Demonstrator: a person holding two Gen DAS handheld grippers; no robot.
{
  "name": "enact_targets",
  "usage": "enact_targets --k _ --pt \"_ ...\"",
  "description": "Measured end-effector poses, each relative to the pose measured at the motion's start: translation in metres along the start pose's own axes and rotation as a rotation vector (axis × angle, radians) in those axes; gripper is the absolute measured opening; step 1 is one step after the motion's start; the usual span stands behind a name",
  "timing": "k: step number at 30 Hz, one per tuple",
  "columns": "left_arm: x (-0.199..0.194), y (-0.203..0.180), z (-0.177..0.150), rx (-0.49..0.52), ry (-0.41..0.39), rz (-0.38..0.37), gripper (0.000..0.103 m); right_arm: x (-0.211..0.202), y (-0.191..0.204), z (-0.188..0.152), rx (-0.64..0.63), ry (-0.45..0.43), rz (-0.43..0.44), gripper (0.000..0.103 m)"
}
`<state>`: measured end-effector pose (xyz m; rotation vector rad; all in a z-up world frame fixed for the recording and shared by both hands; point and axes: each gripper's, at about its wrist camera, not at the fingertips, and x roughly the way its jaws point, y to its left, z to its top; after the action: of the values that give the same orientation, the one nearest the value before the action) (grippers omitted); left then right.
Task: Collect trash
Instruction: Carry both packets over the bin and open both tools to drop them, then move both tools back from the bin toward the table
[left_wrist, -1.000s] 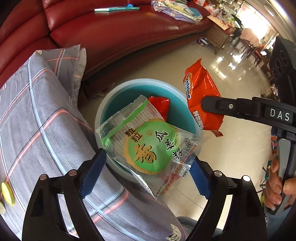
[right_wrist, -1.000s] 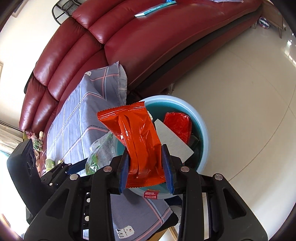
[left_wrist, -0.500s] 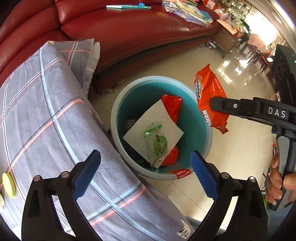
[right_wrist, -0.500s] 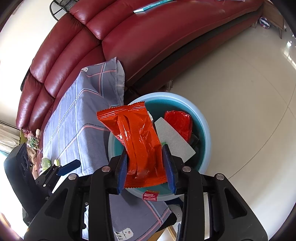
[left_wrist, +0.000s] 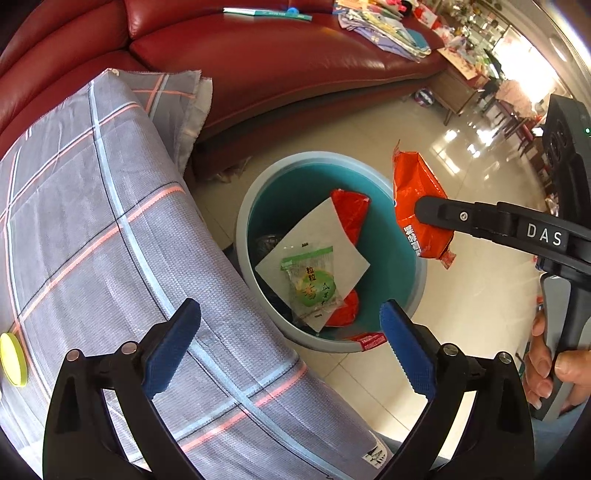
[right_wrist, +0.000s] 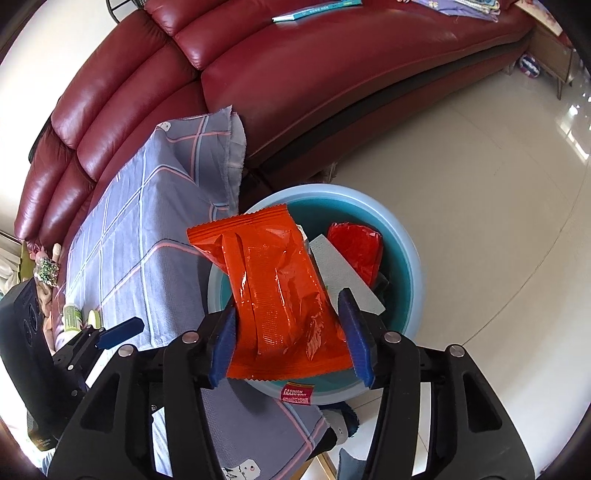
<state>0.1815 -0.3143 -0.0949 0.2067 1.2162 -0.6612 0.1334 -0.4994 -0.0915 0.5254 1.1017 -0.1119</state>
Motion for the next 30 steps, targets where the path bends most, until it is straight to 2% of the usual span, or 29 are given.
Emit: enact_targets --k 1,3,5,9,21,30 --pt "0.0 0.001 -0.001 -0.001 0.0 -0.003 0.098 0.0 0.001 0.0 -0.003 -0.002 -0.008 0.056" --pt "-0.001 0.003 -0.002 -0.005 0.001 -0.008 0.098 -0.002 0.003 -0.001 -0.005 -0.007 -0.018 0.07" --pt "-0.003 0.005 -0.004 -0.007 -0.001 -0.012 0.098 -0.002 0.005 -0.001 -0.003 -0.011 -0.034 0.078" --pt "-0.005 0.01 -0.007 -0.016 -0.001 -0.017 0.099 -0.002 0.006 -0.002 0.018 0.0 -0.056 0.087" --pt "-0.021 0.03 -0.022 -0.062 -0.01 -0.023 0.099 -0.005 0.022 -0.015 0.014 0.04 -0.098 0.09" --pt "-0.048 0.063 -0.045 -0.114 -0.04 0.004 0.099 0.001 0.063 -0.029 -0.039 0.063 -0.079 0.09"
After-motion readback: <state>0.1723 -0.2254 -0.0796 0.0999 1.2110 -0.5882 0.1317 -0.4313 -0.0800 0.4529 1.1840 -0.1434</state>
